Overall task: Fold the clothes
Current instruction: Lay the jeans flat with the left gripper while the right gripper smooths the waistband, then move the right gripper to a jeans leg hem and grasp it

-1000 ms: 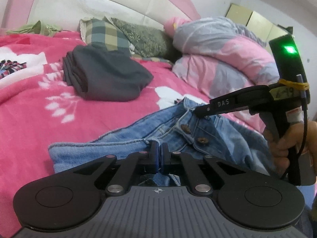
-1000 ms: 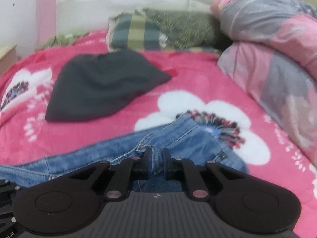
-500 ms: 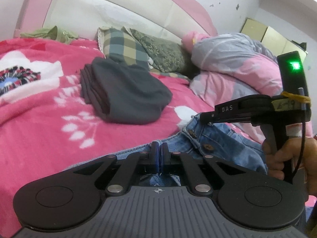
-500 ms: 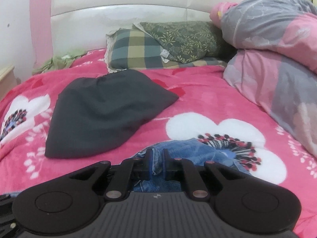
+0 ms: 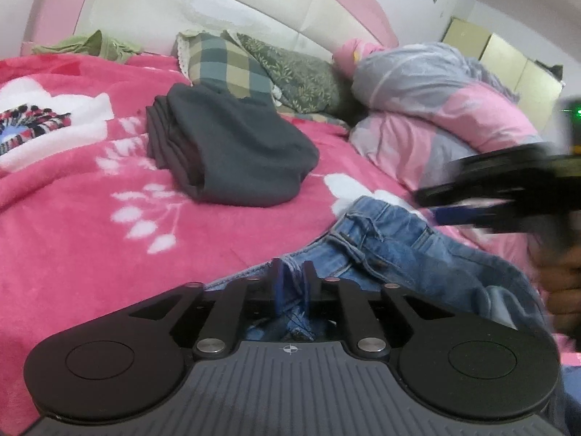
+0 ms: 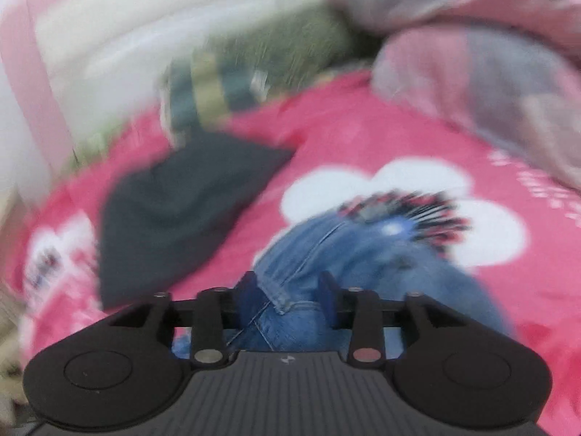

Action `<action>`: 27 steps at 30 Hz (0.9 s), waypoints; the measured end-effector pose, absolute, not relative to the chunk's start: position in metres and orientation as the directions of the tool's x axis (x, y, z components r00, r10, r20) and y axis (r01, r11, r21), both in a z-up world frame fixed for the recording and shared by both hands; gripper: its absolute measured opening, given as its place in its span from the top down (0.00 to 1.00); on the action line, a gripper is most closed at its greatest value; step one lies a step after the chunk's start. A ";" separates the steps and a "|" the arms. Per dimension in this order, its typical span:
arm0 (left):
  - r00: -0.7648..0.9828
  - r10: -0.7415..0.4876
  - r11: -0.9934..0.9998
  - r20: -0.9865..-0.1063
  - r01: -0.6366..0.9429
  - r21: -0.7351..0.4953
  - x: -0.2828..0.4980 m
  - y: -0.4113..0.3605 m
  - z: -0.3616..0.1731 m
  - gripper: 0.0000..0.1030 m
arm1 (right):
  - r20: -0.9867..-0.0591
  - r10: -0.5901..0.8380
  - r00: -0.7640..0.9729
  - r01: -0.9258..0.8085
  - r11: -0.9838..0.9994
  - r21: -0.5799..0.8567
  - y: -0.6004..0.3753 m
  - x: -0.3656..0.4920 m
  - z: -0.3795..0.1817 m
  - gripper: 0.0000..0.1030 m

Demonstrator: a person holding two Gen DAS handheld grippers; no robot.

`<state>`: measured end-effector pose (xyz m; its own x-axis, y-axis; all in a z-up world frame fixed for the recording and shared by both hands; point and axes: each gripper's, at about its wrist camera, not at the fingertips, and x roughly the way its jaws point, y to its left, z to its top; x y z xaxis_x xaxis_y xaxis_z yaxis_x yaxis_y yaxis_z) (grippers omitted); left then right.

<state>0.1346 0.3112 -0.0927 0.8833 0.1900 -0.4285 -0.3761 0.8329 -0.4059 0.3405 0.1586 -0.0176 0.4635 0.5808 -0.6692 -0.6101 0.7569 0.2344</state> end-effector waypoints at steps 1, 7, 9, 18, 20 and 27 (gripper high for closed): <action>0.888 0.191 0.834 -0.419 -0.372 -0.408 0.132 0.311 -0.091 0.75 | -0.660 0.592 0.463 -0.594 0.759 0.264 0.148 0.339 -0.008 0.56; 0.914 0.158 0.841 -0.374 -0.323 -0.434 0.122 0.305 -0.083 0.71 | -0.549 0.572 0.610 -0.519 0.811 0.268 -0.003 0.240 0.078 0.54; 0.919 0.142 0.842 -0.367 -0.307 -0.443 0.121 0.301 -0.081 0.71 | -0.527 0.515 0.676 -0.481 0.850 0.214 -0.049 0.191 0.095 0.52; 0.905 0.092 0.875 -0.416 -0.273 -0.400 0.136 0.261 -0.064 0.71 | -0.509 0.336 0.792 -0.373 0.927 0.031 -0.138 0.021 0.094 0.38; 0.885 0.079 0.888 -0.458 -0.272 -0.372 0.149 0.251 -0.060 0.71 | -0.537 0.343 0.771 -0.410 0.912 -0.007 -0.125 0.013 0.073 0.38; 0.872 0.109 0.918 -0.477 -0.272 -0.287 0.179 0.230 -0.079 0.71 | -0.590 0.382 0.711 -0.572 0.803 -0.169 -0.046 0.022 -0.011 0.38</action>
